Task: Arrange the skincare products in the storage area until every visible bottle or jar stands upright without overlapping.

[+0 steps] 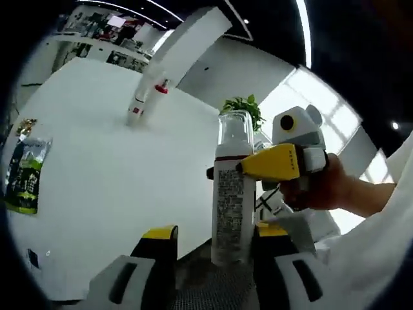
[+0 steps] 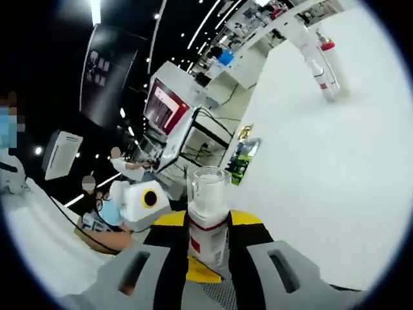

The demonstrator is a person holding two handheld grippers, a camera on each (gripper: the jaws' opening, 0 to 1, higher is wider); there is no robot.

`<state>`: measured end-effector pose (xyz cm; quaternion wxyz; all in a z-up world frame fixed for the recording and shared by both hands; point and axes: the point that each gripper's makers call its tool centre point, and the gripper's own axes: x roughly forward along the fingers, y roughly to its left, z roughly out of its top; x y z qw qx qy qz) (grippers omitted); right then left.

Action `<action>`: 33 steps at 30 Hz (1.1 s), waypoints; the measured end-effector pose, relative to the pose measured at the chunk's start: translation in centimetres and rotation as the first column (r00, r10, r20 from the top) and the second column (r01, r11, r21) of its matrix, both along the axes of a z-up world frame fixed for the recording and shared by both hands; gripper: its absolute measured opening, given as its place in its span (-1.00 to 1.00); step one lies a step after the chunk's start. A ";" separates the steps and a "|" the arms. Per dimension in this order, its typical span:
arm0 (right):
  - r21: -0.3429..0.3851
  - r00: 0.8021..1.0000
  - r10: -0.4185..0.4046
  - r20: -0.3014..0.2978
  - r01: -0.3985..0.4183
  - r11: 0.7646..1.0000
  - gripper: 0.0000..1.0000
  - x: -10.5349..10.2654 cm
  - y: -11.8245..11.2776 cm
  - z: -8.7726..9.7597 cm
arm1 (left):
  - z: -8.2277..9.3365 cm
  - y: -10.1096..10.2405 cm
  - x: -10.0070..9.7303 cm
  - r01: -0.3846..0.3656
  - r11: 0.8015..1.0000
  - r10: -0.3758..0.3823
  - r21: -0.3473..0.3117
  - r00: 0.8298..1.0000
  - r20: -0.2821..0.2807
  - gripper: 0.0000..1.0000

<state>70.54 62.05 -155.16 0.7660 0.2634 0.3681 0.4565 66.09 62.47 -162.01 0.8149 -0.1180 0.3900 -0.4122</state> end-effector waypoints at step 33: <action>0.029 0.980 -0.084 0.183 0.080 0.996 -0.59 5.1 -4.5 -1.1 | -7.7 8.5 -0.2 0.015 0.755 -0.156 0.656 0.975 0.157 -0.56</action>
